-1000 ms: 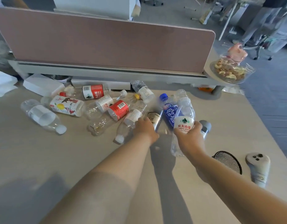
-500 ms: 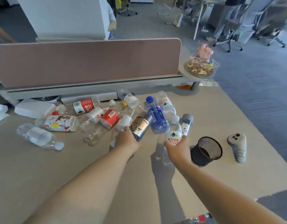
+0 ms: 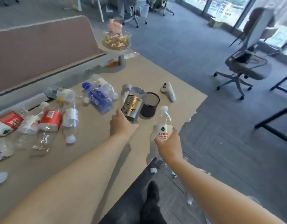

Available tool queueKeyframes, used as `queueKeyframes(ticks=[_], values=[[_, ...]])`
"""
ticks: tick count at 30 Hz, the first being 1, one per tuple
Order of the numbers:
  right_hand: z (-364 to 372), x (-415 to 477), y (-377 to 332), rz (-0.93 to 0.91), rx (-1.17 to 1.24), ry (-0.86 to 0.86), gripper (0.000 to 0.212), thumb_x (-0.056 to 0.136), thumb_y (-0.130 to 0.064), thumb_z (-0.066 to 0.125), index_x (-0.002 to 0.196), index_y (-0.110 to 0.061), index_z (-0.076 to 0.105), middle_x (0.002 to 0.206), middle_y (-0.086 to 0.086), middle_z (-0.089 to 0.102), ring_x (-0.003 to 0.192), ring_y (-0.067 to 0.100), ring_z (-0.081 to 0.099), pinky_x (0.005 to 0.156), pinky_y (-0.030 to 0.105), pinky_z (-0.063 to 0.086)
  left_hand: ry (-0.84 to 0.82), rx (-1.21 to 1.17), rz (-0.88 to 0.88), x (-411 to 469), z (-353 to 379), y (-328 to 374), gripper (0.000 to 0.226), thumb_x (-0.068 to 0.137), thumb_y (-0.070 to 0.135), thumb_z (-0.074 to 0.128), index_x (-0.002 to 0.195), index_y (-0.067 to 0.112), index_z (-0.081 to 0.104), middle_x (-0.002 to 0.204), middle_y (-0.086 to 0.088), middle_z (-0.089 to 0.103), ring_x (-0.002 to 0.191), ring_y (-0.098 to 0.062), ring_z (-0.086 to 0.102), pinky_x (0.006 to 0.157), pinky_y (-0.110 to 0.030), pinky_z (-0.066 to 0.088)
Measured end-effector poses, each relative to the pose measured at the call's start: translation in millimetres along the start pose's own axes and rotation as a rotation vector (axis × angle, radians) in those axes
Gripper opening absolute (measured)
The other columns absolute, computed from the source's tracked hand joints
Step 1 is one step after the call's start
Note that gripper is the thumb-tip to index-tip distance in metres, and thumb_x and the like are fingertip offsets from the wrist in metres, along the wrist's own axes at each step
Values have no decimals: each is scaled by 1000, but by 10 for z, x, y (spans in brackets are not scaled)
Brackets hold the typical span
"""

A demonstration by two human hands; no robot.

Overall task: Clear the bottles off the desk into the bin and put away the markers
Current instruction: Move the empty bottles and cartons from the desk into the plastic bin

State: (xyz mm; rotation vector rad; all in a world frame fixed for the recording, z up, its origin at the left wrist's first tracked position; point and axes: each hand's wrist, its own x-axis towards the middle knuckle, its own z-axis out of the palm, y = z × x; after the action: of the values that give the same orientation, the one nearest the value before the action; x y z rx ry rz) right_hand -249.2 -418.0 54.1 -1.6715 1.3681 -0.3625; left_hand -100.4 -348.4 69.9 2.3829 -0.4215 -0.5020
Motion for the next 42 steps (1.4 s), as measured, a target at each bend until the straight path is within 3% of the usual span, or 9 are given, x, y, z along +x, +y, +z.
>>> queueKeyframes(ticks=[10, 15, 18, 22, 27, 32, 35, 38, 42], values=[[-1818, -362, 1855, 611, 263, 472, 56, 72, -32, 67, 114, -4, 42, 104, 14, 61, 91, 33, 62, 79, 41, 52, -513, 220, 498, -1300, 1764, 1267, 74, 69, 29, 75, 132, 18, 36, 119, -9, 52, 106, -32, 55, 89, -42, 50], [-2440, -749, 2792, 905, 339, 625, 63, 76, -21, 69, 130, -3, 43, 105, 14, 62, 87, 31, 57, 70, 32, 49, -755, 423, 619, -2065, 2817, 1490, 80, 71, 33, 76, 136, 15, 34, 123, -12, 46, 110, -32, 51, 90, -41, 49], [-2800, -793, 3249, 1054, 294, 681, 63, 72, -28, 70, 123, -3, 42, 114, 17, 59, 99, 35, 60, 83, 40, 53, -887, 547, 691, -2385, 3383, 1491, 82, 70, 30, 75, 139, 14, 33, 128, -12, 44, 117, -32, 47, 95, -42, 47], [-3282, -579, 3742, 1104, 213, 726, 71, 73, -36, 71, 124, -3, 36, 116, 18, 57, 99, 35, 60, 78, 40, 53, -988, 661, 731, -2528, 4008, 1514, 86, 72, 30, 75, 142, 15, 29, 135, -14, 39, 121, -33, 45, 93, -42, 48], [-3600, -268, 4012, 1094, 120, 718, 76, 84, -40, 61, 140, -2, 27, 139, 18, 41, 123, 37, 46, 98, 46, 43, -991, 723, 671, -2386, 4542, 1532, 82, 71, 25, 76, 138, 11, 33, 131, -14, 45, 118, -32, 46, 89, -39, 47], [-3410, -314, 4041, 1112, 285, 634, 61, 88, -32, 52, 138, -4, 32, 130, 15, 48, 109, 31, 56, 84, 38, 49, -1017, 825, 540, -2425, 4818, 1486, 88, 64, 31, 78, 136, 6, 35, 127, -17, 49, 111, -35, 54, 89, -43, 52], [-3362, -446, 4118, 1145, 342, 637, 55, 88, -30, 49, 135, -5, 34, 119, 13, 54, 98, 28, 60, 72, 34, 47, -1077, 734, 582, -2633, 5022, 1670, 87, 61, 32, 77, 135, 8, 39, 122, -14, 56, 106, -31, 57, 89, -42, 53], [-3384, -520, 4224, 1192, 315, 634, 60, 88, -32, 50, 138, -3, 32, 124, 15, 54, 103, 31, 58, 78, 35, 46, -1193, 610, 658, -2890, 5129, 1956, 95, 70, 30, 76, 148, 16, 23, 130, -11, 51, 104, -28, 59, 85, -38, 53], [-3416, -506, 4258, 1219, 300, 619, 57, 89, -28, 49, 138, -1, 33, 124, 17, 54, 96, 28, 57, 65, 30, 42, -1224, 605, 773, -2900, 5172, 2050, 88, 81, 30, 70, 151, 18, 17, 146, -11, 35, 122, -28, 48, 87, -33, 42]])
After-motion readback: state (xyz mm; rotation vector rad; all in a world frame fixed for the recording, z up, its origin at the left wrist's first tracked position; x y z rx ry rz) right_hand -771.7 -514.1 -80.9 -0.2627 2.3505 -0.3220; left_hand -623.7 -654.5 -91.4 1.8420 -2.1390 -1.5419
